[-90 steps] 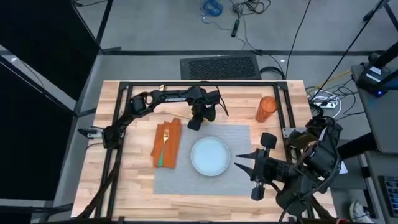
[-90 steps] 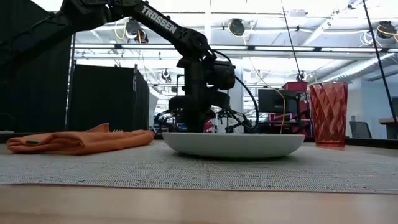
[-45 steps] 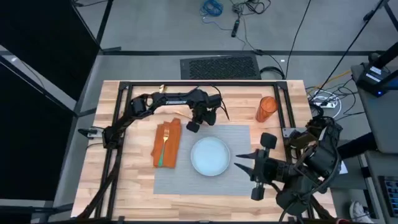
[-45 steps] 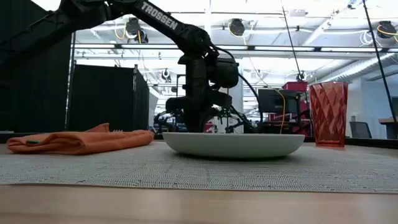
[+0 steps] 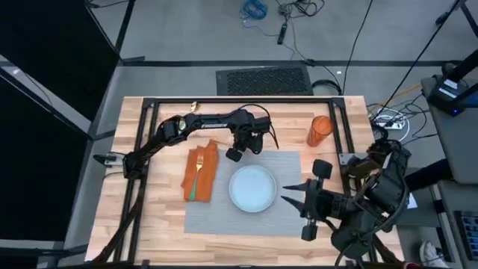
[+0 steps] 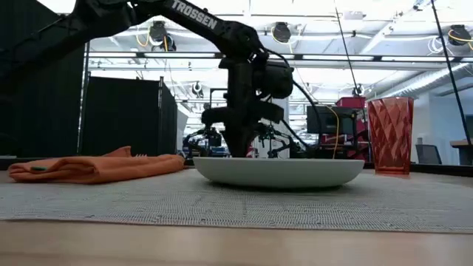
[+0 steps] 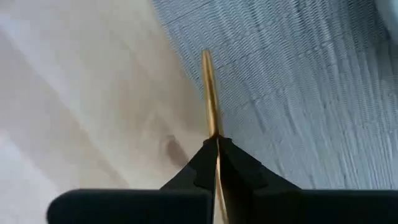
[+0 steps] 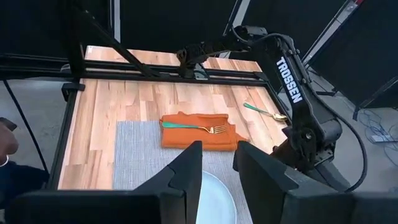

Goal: Set table place
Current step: Put the gold table knife on the gray table mat to the right of the blue plate

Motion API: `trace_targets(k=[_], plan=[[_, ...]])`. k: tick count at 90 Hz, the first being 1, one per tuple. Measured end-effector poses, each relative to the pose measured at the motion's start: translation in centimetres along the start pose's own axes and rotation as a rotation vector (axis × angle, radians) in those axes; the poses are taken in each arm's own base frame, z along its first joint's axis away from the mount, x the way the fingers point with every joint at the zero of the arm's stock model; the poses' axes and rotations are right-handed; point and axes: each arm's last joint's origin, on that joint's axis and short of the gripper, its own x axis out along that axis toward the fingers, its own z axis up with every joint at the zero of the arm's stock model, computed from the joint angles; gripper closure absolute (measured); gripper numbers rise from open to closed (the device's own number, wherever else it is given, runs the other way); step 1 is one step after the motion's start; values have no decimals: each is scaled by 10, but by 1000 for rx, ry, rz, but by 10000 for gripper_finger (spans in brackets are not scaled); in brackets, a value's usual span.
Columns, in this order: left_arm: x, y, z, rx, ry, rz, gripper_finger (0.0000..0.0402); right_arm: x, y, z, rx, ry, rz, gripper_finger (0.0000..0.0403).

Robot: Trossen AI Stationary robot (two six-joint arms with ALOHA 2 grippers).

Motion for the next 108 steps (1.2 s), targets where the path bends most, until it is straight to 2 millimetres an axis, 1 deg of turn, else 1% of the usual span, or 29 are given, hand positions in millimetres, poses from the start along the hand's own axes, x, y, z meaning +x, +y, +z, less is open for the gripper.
trace_targets(k=[14, 29, 36, 47, 52, 61, 71, 79, 86, 97, 108], plan=[[-10, 2, 3, -6, -6, 29, 398, 0, 0, 0, -1, 0, 0, 316], [-28, 2, 8, -10, -26, 63, 400, 0, 0, 0, -2, 0, 0, 316], [-35, 1, 7, -22, -24, 66, 400, 0, 0, 0, -2, 0, -1, 316], [-59, -4, 3, -43, -51, 93, 401, 0, 0, 0, -4, 0, -1, 316], [-72, -11, 2, -37, -44, 111, 401, 0, 0, 0, -7, 0, -1, 316], [-85, -24, 7, -9, -35, 160, 401, 0, 0, 0, -6, 0, -1, 316], [-94, -39, 12, -4, -37, 154, 401, 0, 0, 0, -5, -2, 0, 316], [-94, -45, 14, -18, -30, 146, 401, 0, 0, 0, 0, -1, 0, 316], [-94, -51, 11, -18, -3, 125, 401, 0, 0, 0, 16, -1, 0, 316], [-105, -56, 9, -14, -35, 146, 401, 0, 1, 0, 30, 3, 6, 316], [-111, -51, 5, -29, -57, 163, 401, 0, 1, -1, 55, 24, 32, 316]])
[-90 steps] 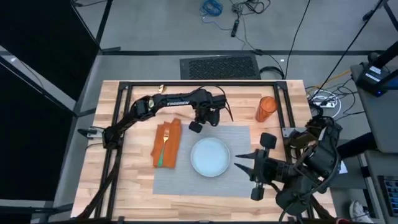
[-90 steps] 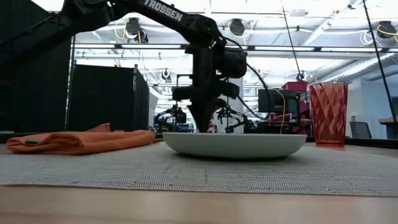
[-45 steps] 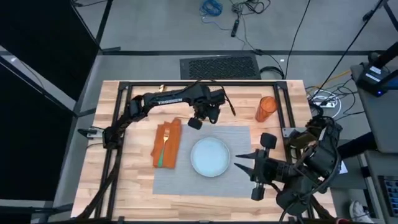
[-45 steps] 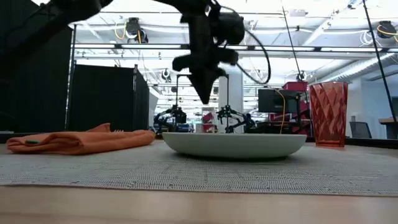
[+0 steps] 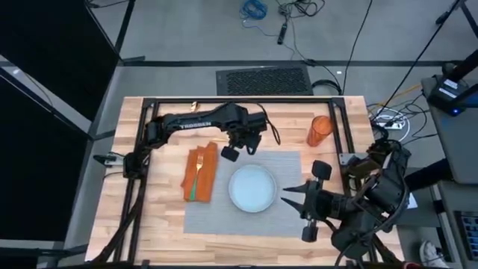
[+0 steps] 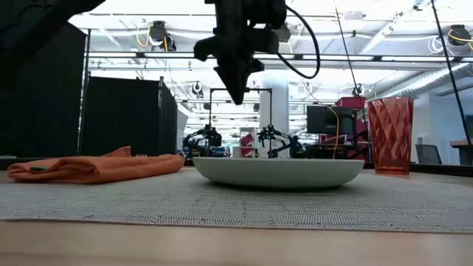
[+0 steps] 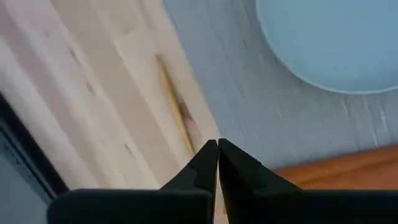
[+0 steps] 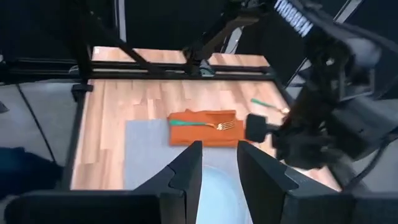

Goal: Set table place
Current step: Put the gold table knife on the gray table mat to the right of the blue plate

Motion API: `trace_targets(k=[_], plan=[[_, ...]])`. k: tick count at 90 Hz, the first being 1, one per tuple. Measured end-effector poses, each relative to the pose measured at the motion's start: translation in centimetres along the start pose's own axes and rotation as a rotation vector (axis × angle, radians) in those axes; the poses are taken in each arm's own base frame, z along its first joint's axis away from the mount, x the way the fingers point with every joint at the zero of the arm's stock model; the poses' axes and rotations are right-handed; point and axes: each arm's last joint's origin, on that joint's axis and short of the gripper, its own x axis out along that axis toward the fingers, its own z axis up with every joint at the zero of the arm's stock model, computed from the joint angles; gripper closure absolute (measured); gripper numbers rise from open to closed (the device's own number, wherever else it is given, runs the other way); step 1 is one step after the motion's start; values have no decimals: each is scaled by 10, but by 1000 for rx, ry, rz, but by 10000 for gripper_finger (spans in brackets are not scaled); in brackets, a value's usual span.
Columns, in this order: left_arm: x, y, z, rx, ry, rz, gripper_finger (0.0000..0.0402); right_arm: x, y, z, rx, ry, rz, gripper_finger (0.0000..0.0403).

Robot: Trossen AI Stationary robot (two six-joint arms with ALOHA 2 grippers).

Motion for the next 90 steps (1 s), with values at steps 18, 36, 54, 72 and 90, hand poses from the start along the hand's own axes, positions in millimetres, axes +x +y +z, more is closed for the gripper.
trace_targets(k=[18, 36, 54, 72, 90], plan=[[-7, 4, -3, -23, -26, 16, 401, 0, 0, -1, -1, 14, 10, 316], [-6, 4, -3, -29, -26, 14, 401, 2, -2, -1, 2, 19, -2, 316], [-7, -3, 2, -11, -28, 10, 401, 1, -1, -1, 49, 17, -1, 316], [-7, -5, 3, -5, -25, 6, 401, 2, -1, -1, 58, 19, -1, 316], [-6, 1, -2, -28, -19, 5, 401, 3, 0, -2, 32, 25, -1, 316]])
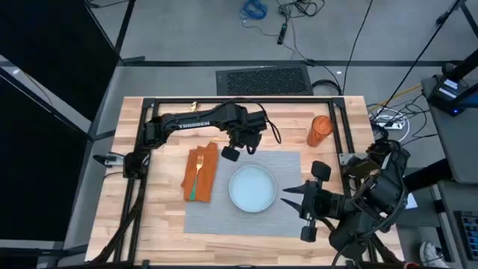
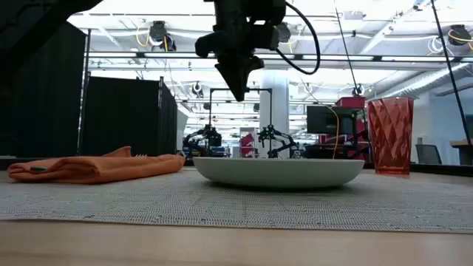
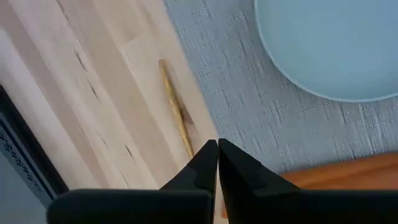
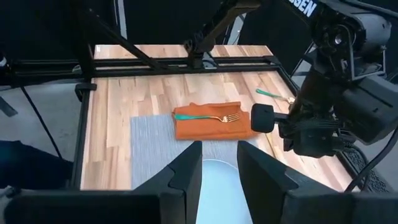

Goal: Set table place
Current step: Put the gold table knife on the gray table mat to the right of the blue plate

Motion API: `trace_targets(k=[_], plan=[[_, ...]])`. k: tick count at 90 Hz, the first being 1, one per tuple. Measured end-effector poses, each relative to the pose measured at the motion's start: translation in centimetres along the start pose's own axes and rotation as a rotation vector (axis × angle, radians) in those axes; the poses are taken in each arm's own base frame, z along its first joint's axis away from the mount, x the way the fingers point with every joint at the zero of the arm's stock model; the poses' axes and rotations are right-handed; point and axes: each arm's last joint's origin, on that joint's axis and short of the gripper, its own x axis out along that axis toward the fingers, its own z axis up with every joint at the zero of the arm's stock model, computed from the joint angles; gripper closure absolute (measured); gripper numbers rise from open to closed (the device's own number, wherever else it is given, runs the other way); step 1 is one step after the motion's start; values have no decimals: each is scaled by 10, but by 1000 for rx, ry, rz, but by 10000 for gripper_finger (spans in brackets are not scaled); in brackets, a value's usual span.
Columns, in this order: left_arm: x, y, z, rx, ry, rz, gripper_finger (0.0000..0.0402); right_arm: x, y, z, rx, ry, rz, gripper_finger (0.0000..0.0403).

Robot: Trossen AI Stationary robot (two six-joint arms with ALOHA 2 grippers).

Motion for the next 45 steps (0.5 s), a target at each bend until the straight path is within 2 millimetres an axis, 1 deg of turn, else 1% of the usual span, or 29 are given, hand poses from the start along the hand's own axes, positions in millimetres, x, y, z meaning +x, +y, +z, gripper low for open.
trace_targets(k=[12, 18, 28, 36, 45], plan=[[-3, 10, -11, -81, -15, -15, 402, 0, -1, -2, -2, 20, -1, 316], [-9, 10, -19, -94, -16, -12, 402, 0, -2, -3, 8, 38, 3, 316], [-14, 9, -42, -89, 51, 25, 402, 1, -2, -6, 10, 59, -3, 316], [-9, 10, -62, -94, 125, 49, 402, 1, -2, -6, 11, 64, 1, 316], [-4, 10, -83, -87, 157, 32, 402, 1, -2, -6, 6, 63, 1, 316]])
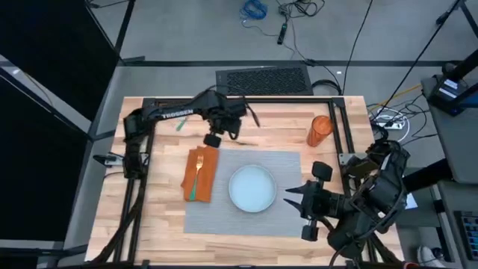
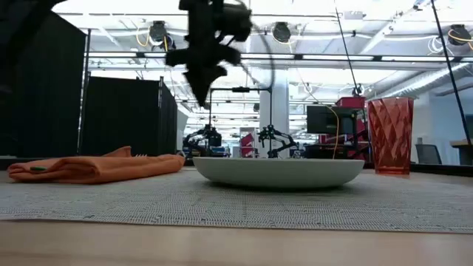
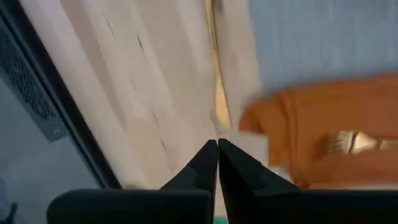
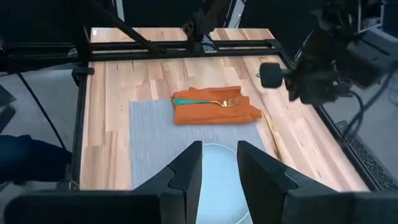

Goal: Set table place
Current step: Put the gold table knife on the gray table mat to the right of the blue plate

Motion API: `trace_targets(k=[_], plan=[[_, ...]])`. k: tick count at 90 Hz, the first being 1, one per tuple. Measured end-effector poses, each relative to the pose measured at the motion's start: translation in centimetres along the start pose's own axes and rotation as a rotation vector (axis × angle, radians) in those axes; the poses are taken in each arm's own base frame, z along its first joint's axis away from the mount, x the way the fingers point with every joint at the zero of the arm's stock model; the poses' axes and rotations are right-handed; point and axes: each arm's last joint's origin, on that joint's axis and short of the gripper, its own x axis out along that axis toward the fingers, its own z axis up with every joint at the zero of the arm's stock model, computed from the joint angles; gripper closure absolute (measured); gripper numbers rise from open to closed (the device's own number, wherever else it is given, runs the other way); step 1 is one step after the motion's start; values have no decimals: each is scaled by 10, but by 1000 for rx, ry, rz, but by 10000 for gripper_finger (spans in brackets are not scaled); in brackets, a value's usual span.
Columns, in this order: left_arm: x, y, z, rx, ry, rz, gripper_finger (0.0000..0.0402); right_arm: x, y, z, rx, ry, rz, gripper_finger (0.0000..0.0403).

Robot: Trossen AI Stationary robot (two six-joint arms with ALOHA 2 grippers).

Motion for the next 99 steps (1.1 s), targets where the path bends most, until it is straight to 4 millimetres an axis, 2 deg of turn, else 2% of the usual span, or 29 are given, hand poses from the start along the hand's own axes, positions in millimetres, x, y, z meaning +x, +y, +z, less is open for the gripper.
trace_targets(k=[25, 49, 63, 86, 99], plan=[[28, 11, -27, 104, -18, -6, 402, 7, 0, -1, -18, -4, -39, 316], [54, 17, -45, 115, -13, -69, 402, 31, 11, -20, -49, 62, -105, 316], [54, 10, -36, 145, -39, -74, 402, 40, 16, -30, -61, 86, -132, 316], [52, -13, -1, 146, -148, -42, 401, 39, 17, -32, -19, 83, -133, 316], [55, -21, 15, 118, -198, -23, 368, 38, 18, -32, -11, 80, -126, 316]])
